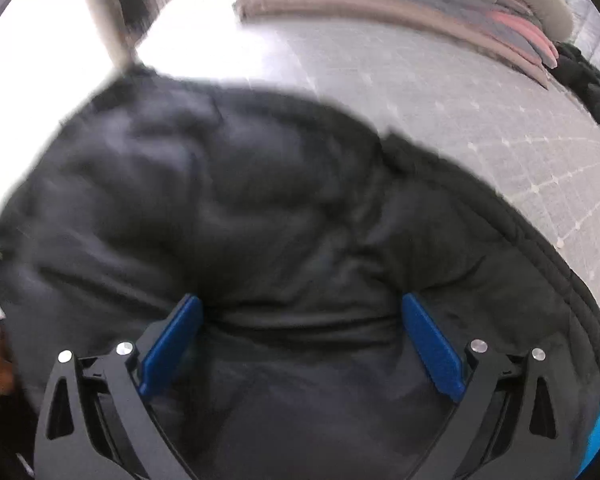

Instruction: Fold large clothes

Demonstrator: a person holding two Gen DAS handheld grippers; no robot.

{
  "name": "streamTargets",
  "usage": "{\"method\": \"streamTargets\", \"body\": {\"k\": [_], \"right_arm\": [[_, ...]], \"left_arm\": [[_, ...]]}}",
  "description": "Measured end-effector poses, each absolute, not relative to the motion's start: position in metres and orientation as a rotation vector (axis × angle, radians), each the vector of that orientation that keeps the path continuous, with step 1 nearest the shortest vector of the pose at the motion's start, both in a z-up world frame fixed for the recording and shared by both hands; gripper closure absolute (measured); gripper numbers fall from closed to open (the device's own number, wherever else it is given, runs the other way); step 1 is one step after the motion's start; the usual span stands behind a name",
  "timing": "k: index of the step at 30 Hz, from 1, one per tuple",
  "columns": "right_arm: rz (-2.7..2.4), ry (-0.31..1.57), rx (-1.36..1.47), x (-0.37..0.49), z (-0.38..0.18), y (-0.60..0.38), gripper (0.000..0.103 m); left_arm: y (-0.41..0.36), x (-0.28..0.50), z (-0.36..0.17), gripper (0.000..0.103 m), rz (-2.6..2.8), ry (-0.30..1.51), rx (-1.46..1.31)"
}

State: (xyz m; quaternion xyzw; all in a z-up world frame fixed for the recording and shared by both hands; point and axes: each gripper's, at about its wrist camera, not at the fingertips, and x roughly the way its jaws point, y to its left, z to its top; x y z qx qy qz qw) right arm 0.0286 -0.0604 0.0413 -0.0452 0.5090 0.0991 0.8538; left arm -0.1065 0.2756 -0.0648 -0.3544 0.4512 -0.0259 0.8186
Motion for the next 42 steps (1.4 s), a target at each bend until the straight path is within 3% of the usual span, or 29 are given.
{"method": "streamTargets", "body": {"k": [6, 11, 18, 23, 27, 30, 33, 36, 39, 42], "right_arm": [[0.089, 1.003, -0.112, 0.069, 0.057, -0.063, 0.007], [0.082, 1.189, -0.059, 0.111, 0.003, -0.076, 0.006], [0.170, 1.060, -0.039, 0.029, 0.059, -0.077, 0.006], [0.176, 1.065, -0.170, -0.021, 0.023, -0.073, 0.006], [0.207, 1.040, -0.047, -0.031, 0.049, -0.079, 0.006], [0.533, 0.994, 0.382, -0.053, 0.069, -0.097, 0.006], [0.684, 1.085, 0.733, -0.051, 0.029, -0.115, 0.007], [0.637, 1.123, 0.646, -0.052, 0.013, -0.110, 0.007], [0.677, 1.078, 0.729, -0.065, 0.035, -0.114, 0.007], [0.597, 1.004, 0.551, -0.086, 0.064, -0.116, 0.007]], "left_arm": [[0.276, -0.104, -0.068, 0.023, -0.067, 0.961, -0.796], [0.277, -0.102, -0.069, 0.023, -0.084, 0.959, -0.811], [0.280, -0.099, -0.074, 0.023, -0.094, 0.973, -0.857], [0.276, -0.094, -0.076, 0.023, -0.121, 0.970, -0.873], [0.273, -0.095, -0.070, 0.043, -0.133, 0.927, -0.844], [0.277, -0.098, -0.069, 0.054, -0.144, 0.907, -0.857], [0.278, -0.100, -0.066, 0.062, -0.153, 0.886, -0.864], [0.273, -0.103, -0.056, 0.072, -0.184, 0.850, -0.846], [0.266, -0.107, -0.042, 0.078, -0.189, 0.817, -0.804], [0.263, -0.111, -0.034, 0.080, -0.191, 0.807, -0.788]]}}
